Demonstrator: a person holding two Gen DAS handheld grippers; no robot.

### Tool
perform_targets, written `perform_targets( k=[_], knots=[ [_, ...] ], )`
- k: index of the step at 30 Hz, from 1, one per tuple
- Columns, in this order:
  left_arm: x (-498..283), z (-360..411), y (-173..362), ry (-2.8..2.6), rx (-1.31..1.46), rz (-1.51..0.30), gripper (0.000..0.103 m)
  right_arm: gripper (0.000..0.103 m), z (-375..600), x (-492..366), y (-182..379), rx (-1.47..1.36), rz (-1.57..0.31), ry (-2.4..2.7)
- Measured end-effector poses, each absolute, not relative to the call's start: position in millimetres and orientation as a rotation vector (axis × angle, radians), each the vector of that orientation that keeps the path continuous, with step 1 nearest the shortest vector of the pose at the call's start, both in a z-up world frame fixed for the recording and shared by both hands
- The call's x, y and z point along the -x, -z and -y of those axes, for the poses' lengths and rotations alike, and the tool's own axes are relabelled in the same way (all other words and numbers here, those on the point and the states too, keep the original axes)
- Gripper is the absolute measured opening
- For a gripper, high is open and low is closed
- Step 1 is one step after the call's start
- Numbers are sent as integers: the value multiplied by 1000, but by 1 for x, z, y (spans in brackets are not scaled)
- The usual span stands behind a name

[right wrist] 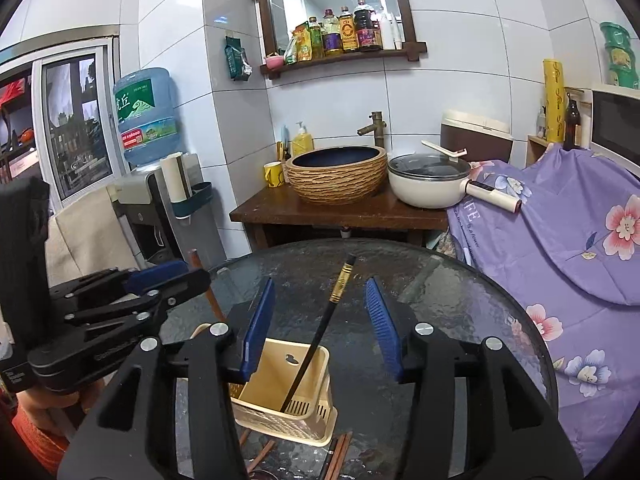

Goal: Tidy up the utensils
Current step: 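Lower both chopsticks into the cream holder and open both grippers, then grasp another brown chopstick with the left gripper while the right gripper grasps a brown chopstick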

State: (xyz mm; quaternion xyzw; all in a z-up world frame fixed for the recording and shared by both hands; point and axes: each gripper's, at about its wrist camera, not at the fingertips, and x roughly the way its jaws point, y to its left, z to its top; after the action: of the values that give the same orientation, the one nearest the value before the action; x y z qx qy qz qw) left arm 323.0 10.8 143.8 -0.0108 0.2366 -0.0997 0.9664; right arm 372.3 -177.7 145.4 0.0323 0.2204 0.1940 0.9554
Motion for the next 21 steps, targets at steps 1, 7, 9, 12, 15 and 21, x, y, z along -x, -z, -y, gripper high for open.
perform_targets(
  k=[1,7,9,12,15,21],
  knots=[
    [-317,-12,-146,201,22,-463,50,48,179,-369,-145,-59,-438,-382],
    [-275,-17,-155,199,19,-368,86,48,188,-339,-146,-27,-353,-340],
    [-260,-18,-154,207,18,-350,90,49,189,-326,-142,-7,-337,-328],
    [-238,-21,-146,220,16,-352,94,50,191,-305,-128,38,-332,-310],
    [-227,-25,-130,227,14,-396,94,50,194,-292,-105,53,-383,-308],
    [-222,-27,-82,193,-4,-532,87,50,202,-291,-49,10,-565,-313]
  ],
)
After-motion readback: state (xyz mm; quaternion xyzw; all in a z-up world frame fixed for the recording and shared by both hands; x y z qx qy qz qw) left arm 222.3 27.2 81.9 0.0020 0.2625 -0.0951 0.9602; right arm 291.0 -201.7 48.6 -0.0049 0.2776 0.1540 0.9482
